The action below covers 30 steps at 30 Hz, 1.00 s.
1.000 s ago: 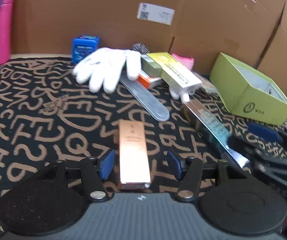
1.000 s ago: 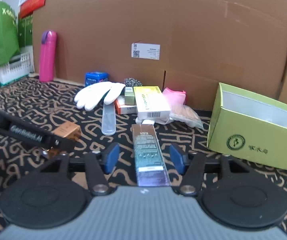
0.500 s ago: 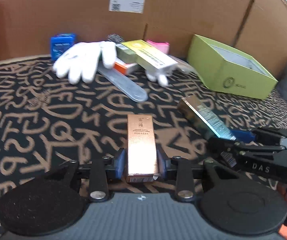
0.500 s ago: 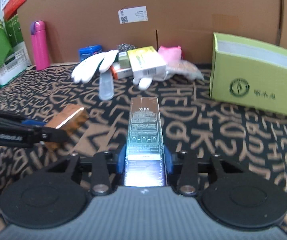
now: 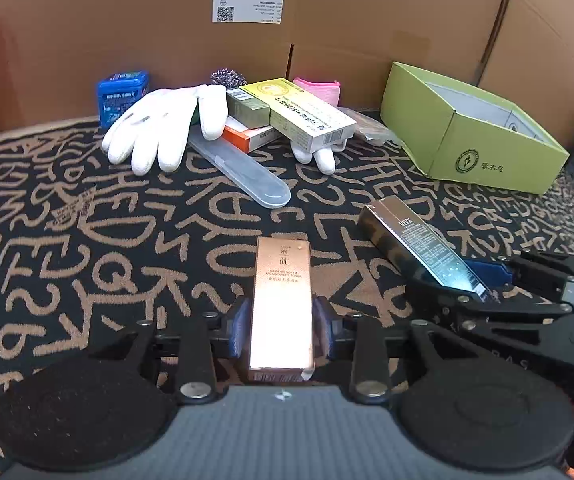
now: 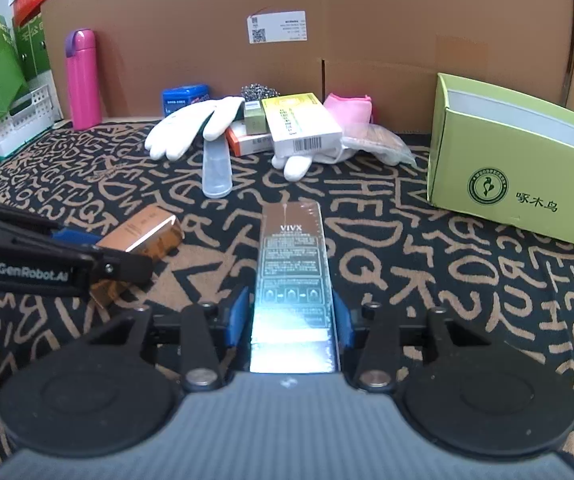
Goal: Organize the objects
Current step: 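Carry both boxes into the lime-green box and open both tools to release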
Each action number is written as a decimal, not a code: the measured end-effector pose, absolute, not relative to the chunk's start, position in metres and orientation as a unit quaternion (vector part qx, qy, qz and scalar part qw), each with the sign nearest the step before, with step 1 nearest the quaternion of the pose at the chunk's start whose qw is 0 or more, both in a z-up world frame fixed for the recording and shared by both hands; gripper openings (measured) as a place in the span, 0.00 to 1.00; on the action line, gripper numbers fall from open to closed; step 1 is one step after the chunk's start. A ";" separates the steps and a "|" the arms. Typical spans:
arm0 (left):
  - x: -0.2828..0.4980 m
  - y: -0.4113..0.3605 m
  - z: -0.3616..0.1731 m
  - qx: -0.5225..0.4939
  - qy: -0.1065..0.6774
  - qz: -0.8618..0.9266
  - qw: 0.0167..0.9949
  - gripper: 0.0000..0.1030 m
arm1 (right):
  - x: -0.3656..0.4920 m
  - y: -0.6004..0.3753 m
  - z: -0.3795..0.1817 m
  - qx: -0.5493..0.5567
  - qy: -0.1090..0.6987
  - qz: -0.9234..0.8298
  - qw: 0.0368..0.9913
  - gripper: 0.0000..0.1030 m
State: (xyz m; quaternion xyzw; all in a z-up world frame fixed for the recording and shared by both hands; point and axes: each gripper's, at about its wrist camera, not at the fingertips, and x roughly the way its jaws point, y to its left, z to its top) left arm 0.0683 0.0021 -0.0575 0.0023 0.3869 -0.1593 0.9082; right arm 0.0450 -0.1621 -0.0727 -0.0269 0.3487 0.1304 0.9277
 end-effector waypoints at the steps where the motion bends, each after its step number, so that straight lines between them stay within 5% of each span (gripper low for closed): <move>1: 0.068 0.001 -0.058 0.006 0.387 -0.160 0.908 0.35 | 0.045 -0.162 -0.073 -0.025 0.348 0.131 0.928 0.43; 14: 0.052 -0.003 -0.049 -0.007 0.385 -0.190 0.903 0.32 | 0.024 -0.184 -0.067 0.024 0.327 0.132 0.935 0.37; 30: 0.078 -0.103 0.044 -0.028 0.301 -0.306 0.903 0.32 | -0.005 -0.288 0.012 0.058 0.193 0.059 0.978 0.37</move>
